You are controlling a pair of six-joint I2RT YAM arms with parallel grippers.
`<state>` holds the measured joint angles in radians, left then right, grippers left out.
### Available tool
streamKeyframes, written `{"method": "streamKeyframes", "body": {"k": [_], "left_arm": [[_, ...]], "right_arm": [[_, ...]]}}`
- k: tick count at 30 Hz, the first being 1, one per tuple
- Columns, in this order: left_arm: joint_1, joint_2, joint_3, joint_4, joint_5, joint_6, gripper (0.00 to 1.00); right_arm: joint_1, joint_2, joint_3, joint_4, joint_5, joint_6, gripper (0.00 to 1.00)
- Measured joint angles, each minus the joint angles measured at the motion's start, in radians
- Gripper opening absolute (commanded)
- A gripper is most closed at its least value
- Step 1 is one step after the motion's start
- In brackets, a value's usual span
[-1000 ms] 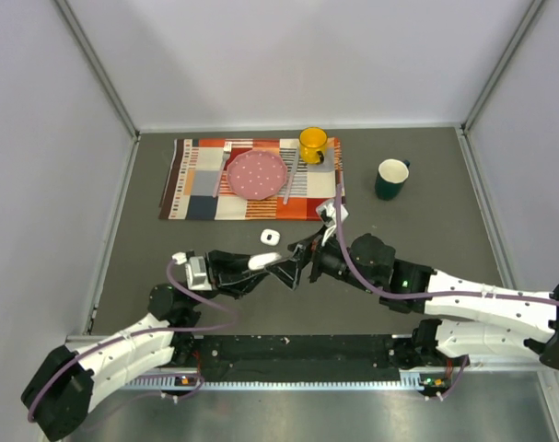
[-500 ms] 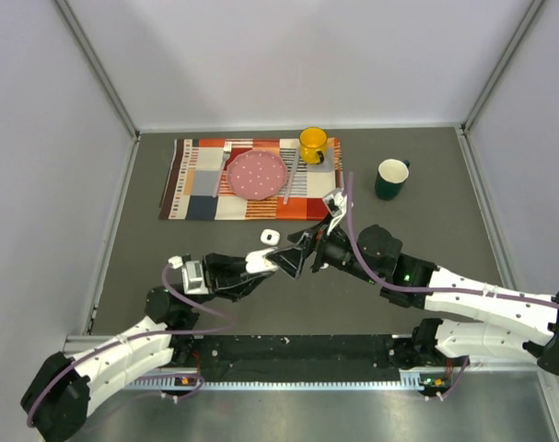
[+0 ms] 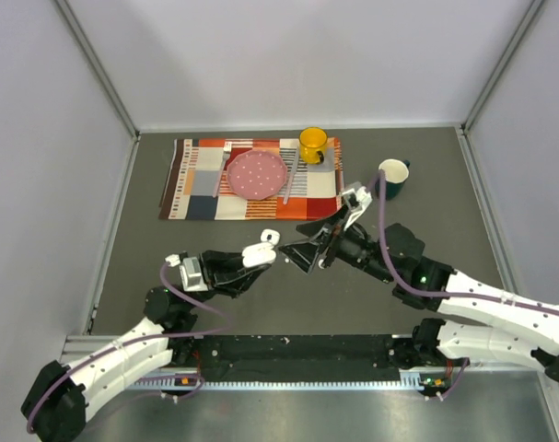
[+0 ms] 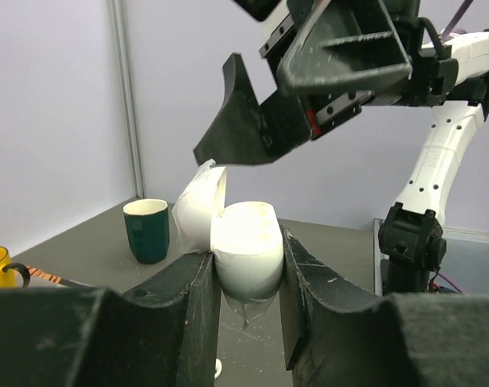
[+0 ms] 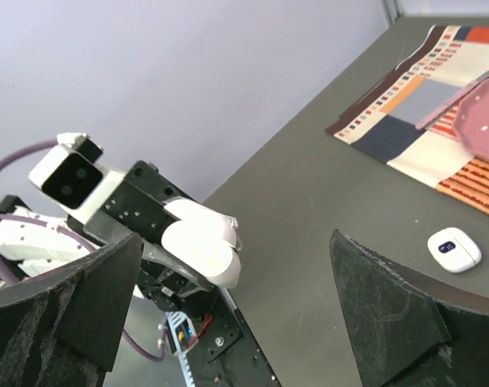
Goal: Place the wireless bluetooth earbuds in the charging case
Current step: Open the charging case, then pick up the earbud from the center of the board.
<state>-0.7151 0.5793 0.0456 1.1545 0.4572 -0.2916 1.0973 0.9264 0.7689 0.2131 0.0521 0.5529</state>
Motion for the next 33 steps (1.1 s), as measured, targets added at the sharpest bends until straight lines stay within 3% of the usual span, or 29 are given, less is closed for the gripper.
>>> {"method": "streamKeyframes", "body": {"k": [3, 7, 11, 16, 20, 26, 33], "left_arm": [[0.0, -0.011, 0.0, -0.021, -0.012, 0.005, 0.0], [0.0, -0.031, 0.0, -0.04, -0.029, 0.007, 0.0], [0.0, -0.059, 0.0, -0.066, -0.037, 0.01, 0.0], [0.0, -0.108, 0.0, -0.106, -0.057, 0.024, 0.0], [0.0, -0.135, 0.0, -0.134, -0.071, 0.034, 0.0], [0.0, -0.149, 0.0, -0.148, -0.085, 0.039, 0.0], [0.0, -0.152, 0.0, -0.166, -0.1, 0.048, 0.0]], "right_arm": [[-0.008, -0.045, 0.0, -0.014, 0.038, -0.006, 0.98], [-0.056, -0.082, 0.009, -0.153, 0.188, 0.019, 0.93], [-0.251, -0.082, -0.029, -0.3, 0.229, 0.117, 0.85], [-0.446, -0.087, -0.217, -0.367, 0.138, 0.257, 0.73], [-0.451, -0.048, -0.298, -0.379, 0.043, 0.257, 0.72], [-0.445, 0.064, -0.281, -0.367, -0.092, 0.073, 0.63], [-0.317, 0.167, -0.213, -0.341, -0.083, -0.168, 0.48]]}}
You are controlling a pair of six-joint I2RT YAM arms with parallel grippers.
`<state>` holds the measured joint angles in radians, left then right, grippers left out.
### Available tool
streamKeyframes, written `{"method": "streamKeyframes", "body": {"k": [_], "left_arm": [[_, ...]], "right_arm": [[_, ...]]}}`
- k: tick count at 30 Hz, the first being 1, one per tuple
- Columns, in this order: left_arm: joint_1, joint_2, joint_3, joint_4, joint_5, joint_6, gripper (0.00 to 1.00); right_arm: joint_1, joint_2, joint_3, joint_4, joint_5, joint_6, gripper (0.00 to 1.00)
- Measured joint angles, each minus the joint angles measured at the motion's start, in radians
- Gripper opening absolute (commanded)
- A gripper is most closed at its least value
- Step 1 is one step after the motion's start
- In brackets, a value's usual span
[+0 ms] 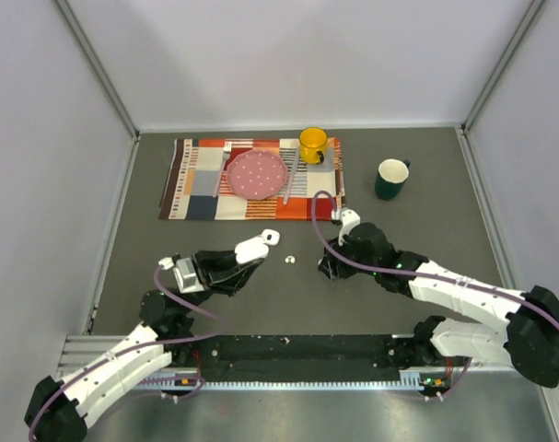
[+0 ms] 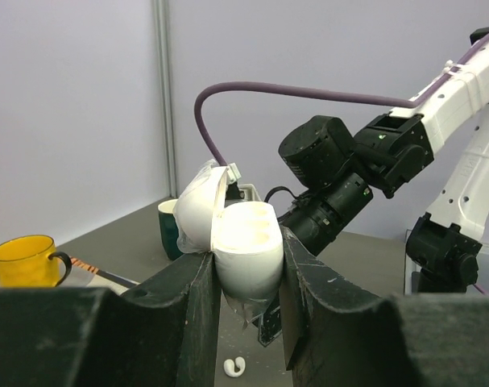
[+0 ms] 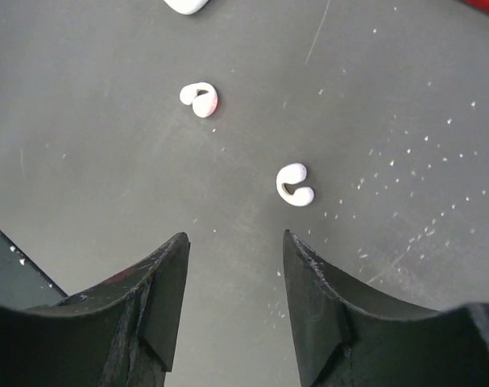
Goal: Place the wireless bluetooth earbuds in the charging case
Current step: Pick up the earbud from the center of the board.
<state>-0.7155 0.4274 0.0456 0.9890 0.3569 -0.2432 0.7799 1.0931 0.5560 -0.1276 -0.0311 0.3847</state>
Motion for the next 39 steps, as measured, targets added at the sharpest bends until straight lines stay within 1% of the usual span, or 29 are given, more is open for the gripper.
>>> {"method": "streamKeyframes", "body": {"k": [4, 14, 25, 31, 39], "left_arm": [[0.0, -0.014, 0.0, -0.017, -0.008, 0.008, 0.0], [0.0, -0.094, 0.0, -0.071, -0.017, 0.021, 0.0], [0.0, -0.111, 0.0, -0.105, -0.035, 0.032, 0.0], [0.0, -0.111, 0.0, -0.113, -0.037, 0.033, 0.0], [0.0, -0.111, 0.0, -0.123, -0.037, 0.033, 0.0]], "right_arm": [[0.016, 0.076, 0.017, 0.04, 0.004, -0.072, 0.38], [0.016, 0.243, 0.056, 0.083, -0.023, -0.139, 0.37], [0.016, 0.302, 0.083, 0.119, -0.034, -0.158, 0.36], [0.016, 0.327, 0.098, 0.117, -0.034, -0.169, 0.34], [0.016, 0.349, 0.101, 0.116, -0.038, -0.175, 0.34]]}}
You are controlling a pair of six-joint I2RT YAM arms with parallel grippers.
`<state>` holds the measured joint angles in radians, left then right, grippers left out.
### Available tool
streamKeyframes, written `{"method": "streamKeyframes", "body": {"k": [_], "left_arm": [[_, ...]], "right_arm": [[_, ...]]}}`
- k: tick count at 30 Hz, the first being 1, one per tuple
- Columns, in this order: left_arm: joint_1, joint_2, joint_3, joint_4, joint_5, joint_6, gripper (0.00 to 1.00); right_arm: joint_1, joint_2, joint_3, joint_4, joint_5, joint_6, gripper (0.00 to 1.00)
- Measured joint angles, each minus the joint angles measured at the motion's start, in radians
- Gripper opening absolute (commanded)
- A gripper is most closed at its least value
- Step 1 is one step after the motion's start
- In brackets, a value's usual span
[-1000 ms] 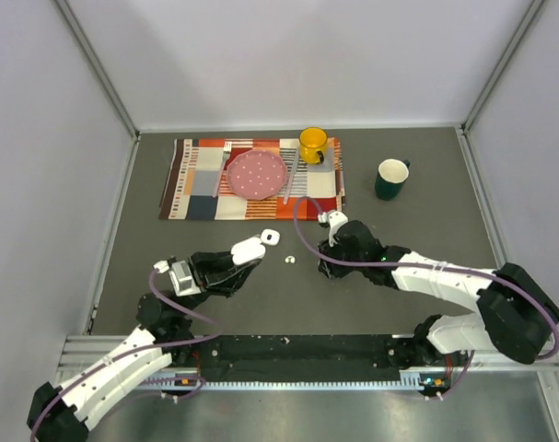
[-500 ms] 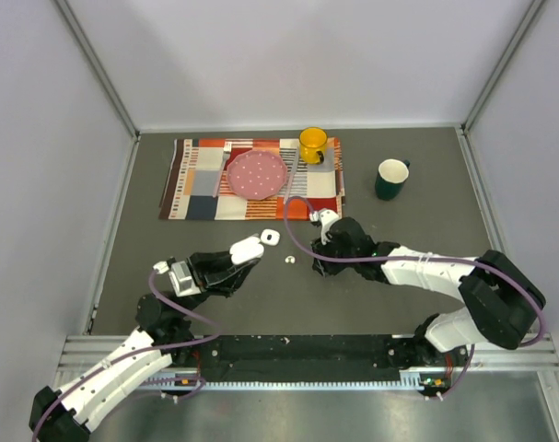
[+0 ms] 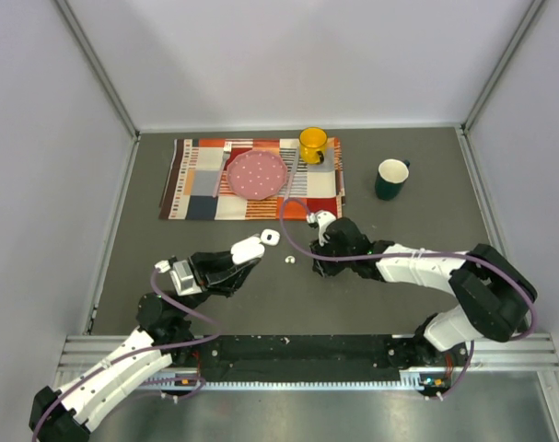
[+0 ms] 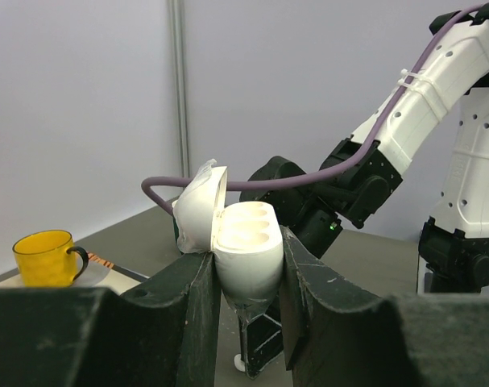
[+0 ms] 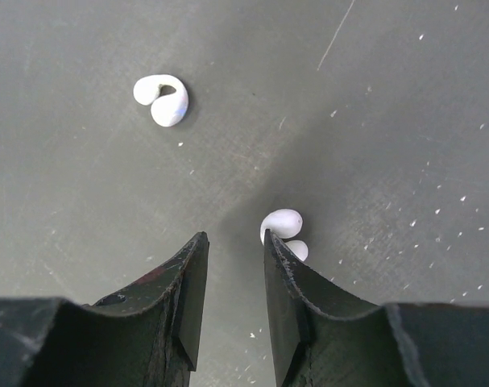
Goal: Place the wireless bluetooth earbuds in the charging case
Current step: Pick up the earbud from the center of the board.
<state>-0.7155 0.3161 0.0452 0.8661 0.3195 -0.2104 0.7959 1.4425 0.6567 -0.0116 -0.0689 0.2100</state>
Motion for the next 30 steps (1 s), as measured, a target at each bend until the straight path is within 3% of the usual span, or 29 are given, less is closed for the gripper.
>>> {"method": "streamKeyframes", "body": {"k": [17, 30], "left_arm": [[0.0, 0.0, 0.0, -0.003, -0.004, 0.0, 0.0], [0.0, 0.0, 0.0, -0.007, -0.011, 0.0, 0.0]], "right_arm": [[0.0, 0.027, 0.024, -0.009, 0.063, -0.009, 0.33], [0.0, 0.059, 0.052, -0.015, 0.09, -0.019, 0.25]]}}
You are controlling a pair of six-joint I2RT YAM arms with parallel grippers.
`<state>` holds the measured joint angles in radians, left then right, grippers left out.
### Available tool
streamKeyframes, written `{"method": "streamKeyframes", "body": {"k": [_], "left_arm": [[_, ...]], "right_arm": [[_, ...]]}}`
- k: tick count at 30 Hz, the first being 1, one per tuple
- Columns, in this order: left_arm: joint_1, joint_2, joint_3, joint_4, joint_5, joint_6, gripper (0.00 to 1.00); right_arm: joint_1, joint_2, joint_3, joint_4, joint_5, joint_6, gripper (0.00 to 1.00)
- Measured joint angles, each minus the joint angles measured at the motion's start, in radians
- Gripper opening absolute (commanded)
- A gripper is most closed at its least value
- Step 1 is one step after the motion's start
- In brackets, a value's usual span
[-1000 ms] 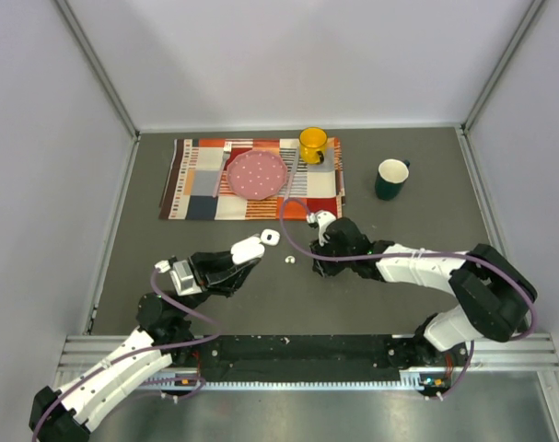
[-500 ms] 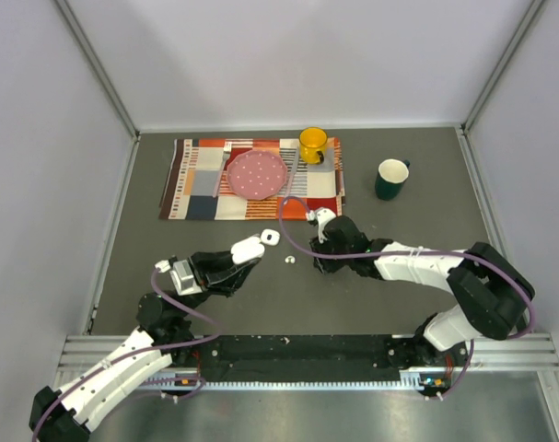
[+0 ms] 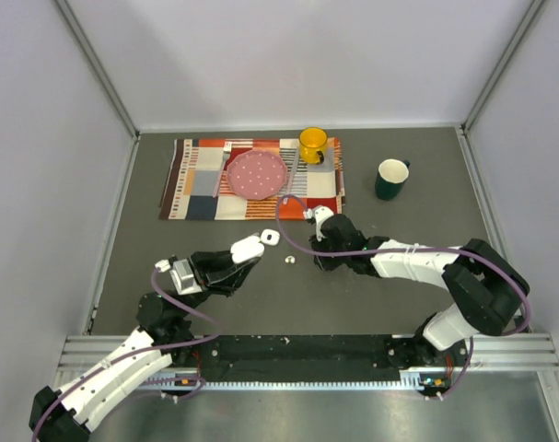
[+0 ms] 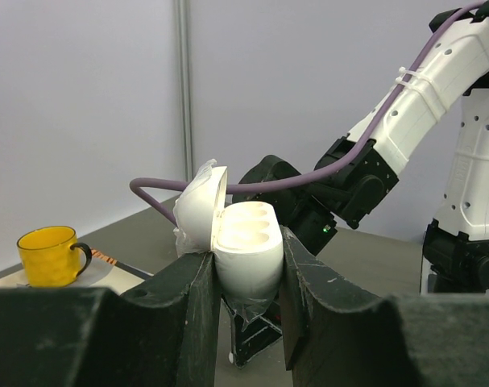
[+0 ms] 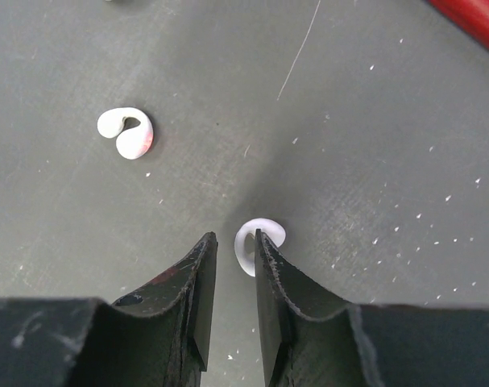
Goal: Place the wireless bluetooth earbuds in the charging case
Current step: Pick up the earbud from the center of the board.
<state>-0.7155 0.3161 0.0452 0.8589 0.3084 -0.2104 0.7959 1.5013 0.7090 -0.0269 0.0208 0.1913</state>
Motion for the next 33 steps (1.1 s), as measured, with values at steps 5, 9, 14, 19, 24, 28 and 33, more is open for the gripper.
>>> {"method": "streamKeyframes", "body": {"k": [5, 9, 14, 19, 24, 28, 33], "left_arm": [[0.0, 0.0, 0.0, 0.0, -0.009, 0.0, 0.0], [0.0, 0.001, 0.0, 0.0, -0.011, 0.0, 0.0], [0.0, 0.001, 0.0, 0.0, -0.011, 0.0, 0.0], [0.0, 0.001, 0.0, 0.0, -0.011, 0.0, 0.0], [0.0, 0.001, 0.0, 0.0, -0.011, 0.0, 0.0], [0.0, 0.001, 0.0, -0.001, -0.011, 0.0, 0.0], [0.0, 0.0, 0.0, -0.01, -0.011, 0.0, 0.0]], "right_arm": [[0.0, 0.0, 0.0, -0.003, 0.016, 0.0, 0.25], [0.0, 0.0, 0.007, -0.016, 0.034, -0.001, 0.24], [0.0, 0.0, 0.011, -0.028, 0.054, -0.006, 0.19], [0.0, 0.0, 0.011, -0.034, 0.066, -0.009, 0.13], [0.0, 0.0, 0.013, -0.042, 0.071, -0.01, 0.04], [0.0, -0.013, 0.013, -0.059, 0.077, -0.015, 0.04], [0.0, -0.065, 0.012, -0.1, 0.076, -0.028, 0.04]]}}
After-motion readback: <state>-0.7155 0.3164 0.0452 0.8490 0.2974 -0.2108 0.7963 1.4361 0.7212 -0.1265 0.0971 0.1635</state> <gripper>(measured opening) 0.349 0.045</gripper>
